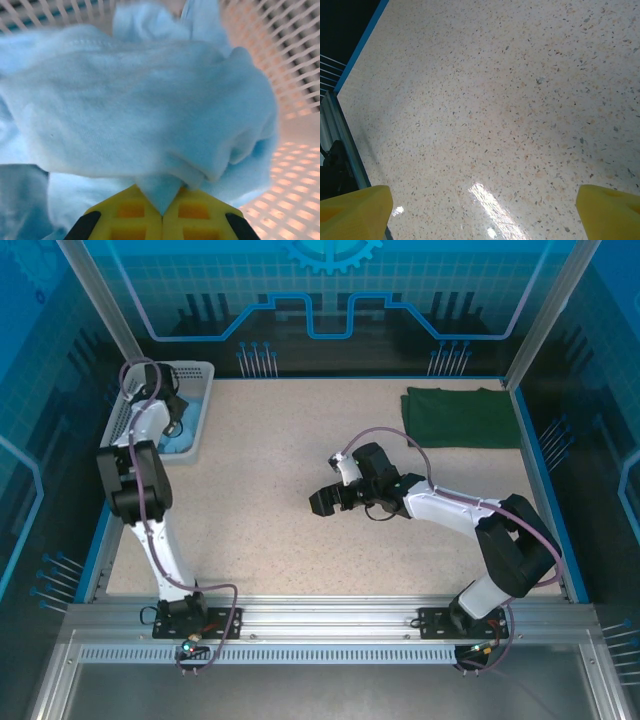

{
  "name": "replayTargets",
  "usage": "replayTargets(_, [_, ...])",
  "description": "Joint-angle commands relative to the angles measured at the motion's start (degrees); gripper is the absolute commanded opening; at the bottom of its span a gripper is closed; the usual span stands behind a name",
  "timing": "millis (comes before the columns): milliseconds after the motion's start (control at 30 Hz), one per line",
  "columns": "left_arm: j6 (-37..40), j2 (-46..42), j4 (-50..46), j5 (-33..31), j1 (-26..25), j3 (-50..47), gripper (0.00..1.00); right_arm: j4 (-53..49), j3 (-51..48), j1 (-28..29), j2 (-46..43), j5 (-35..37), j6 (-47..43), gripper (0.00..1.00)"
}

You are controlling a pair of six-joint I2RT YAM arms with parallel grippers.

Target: Fold and stack the t-shirts

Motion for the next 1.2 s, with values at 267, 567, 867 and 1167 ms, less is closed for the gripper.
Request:
replayTargets(267, [18.6,-36.3,23.8,-10.7,-14.5,-7.9,0.00,1.1,0.8,-0.7,0.1,-0.8,0.4,0.95])
replayTargets(567, [24.2,-42.5,12.5,-6.0,-34.2,1.5,0.00,2.5,-1.5,-0.6,-4.0,3.0,1.3,0.95])
replayTargets(867, [14.3,-31.0,-9.8,2.4,-35.1,-0.8,0.86,-10.0,-6.4,-1.1,-20.3,12.4,10.7,0.96])
replayTargets(1167, [6.4,-49.6,-9.2,10.5,-32.4,-30.1,0.94,-34.0,-5.8,-9.8,-30.5,9.5,14.8,0.97])
